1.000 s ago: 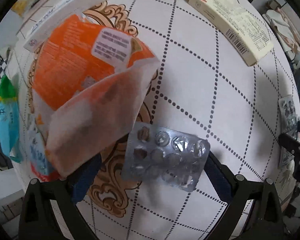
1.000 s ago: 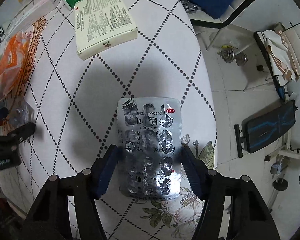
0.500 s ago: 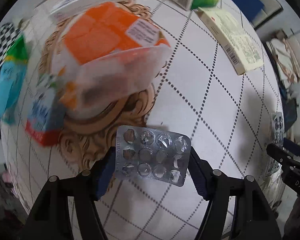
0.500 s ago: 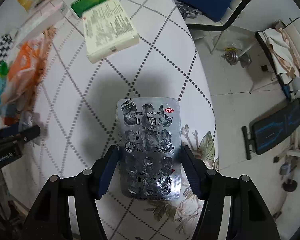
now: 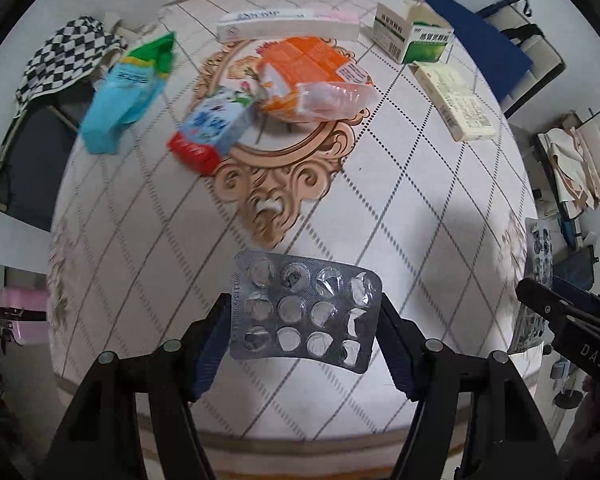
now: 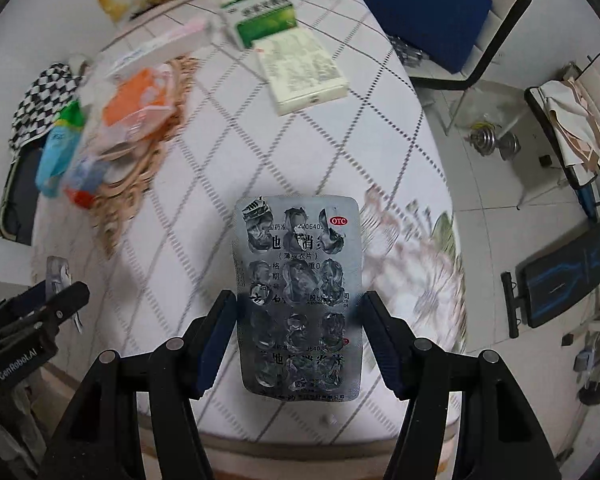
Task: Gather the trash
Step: 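Carry both blister packs to the bin and open both grippers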
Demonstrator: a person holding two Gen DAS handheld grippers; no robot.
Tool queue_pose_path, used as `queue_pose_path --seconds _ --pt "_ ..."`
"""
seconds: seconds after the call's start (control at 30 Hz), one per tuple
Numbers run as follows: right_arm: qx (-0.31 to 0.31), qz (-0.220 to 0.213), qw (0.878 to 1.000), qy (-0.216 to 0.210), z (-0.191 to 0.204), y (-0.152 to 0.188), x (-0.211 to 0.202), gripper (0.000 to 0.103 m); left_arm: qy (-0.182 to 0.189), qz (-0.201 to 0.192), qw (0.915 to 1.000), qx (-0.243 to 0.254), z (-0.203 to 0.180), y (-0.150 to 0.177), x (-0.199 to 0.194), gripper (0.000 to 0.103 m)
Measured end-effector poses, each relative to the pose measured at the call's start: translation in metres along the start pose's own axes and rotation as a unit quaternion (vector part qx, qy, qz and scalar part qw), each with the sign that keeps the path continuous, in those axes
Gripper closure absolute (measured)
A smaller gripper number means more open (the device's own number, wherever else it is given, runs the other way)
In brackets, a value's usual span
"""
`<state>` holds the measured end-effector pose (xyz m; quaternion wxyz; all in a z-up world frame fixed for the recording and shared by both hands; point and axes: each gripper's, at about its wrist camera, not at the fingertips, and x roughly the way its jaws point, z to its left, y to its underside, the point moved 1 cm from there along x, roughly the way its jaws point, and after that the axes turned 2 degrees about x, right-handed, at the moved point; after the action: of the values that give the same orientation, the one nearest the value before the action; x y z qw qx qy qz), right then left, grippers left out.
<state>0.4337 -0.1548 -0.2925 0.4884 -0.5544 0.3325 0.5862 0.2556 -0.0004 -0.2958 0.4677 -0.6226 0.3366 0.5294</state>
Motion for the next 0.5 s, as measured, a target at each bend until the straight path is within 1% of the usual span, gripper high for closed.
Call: queue_pose_path --seconds 0.03,0.1,0.13,0.17,0.23,0.3,0.33,0.37,0.43,0.5 --pt "0.001 -0.006 1.0 -0.002 0.006 0.009 -0.007 0.037 0.001 -0.008 1.0 0.002 0.005 0.011 -0.01 0.037" --pt "0.003 -0.016 1.0 -0.006 0.016 0.026 -0.019 0.037 0.005 -0.019 0.9998 0.006 -0.003 0.012 -0.017 0.037" --pt "0.005 -0.02 1.0 -0.007 0.02 0.035 -0.024 0.037 0.009 -0.027 0.9995 0.009 0.002 0.024 -0.027 0.037" --pt "0.007 -0.029 1.0 -0.009 0.028 0.051 -0.033 0.037 0.013 -0.033 0.9993 0.013 0.002 0.029 -0.027 0.037" --pt "0.014 -0.039 0.999 -0.013 0.038 0.076 -0.047 0.037 0.02 -0.044 0.9986 0.021 0.009 0.05 -0.041 0.037" --pt "0.02 -0.049 0.998 -0.015 0.05 0.106 -0.061 0.037 0.029 -0.052 0.9977 0.031 0.018 0.078 -0.054 0.037" --pt "0.023 -0.053 0.998 -0.016 0.053 0.117 -0.065 0.037 0.033 -0.052 0.9975 0.034 0.022 0.091 -0.058 0.037" --pt "0.03 -0.056 0.998 -0.018 0.06 0.14 -0.073 0.037 0.037 -0.051 0.9973 0.038 0.026 0.106 -0.063 0.037" --pt "0.039 -0.057 0.997 -0.023 0.067 0.168 -0.079 0.037 0.042 -0.044 0.9972 0.043 0.034 0.13 -0.066 0.037" --pt "0.049 -0.052 0.997 -0.03 0.075 0.208 -0.084 0.037 0.046 -0.033 0.9972 0.048 0.04 0.155 -0.065 0.037"
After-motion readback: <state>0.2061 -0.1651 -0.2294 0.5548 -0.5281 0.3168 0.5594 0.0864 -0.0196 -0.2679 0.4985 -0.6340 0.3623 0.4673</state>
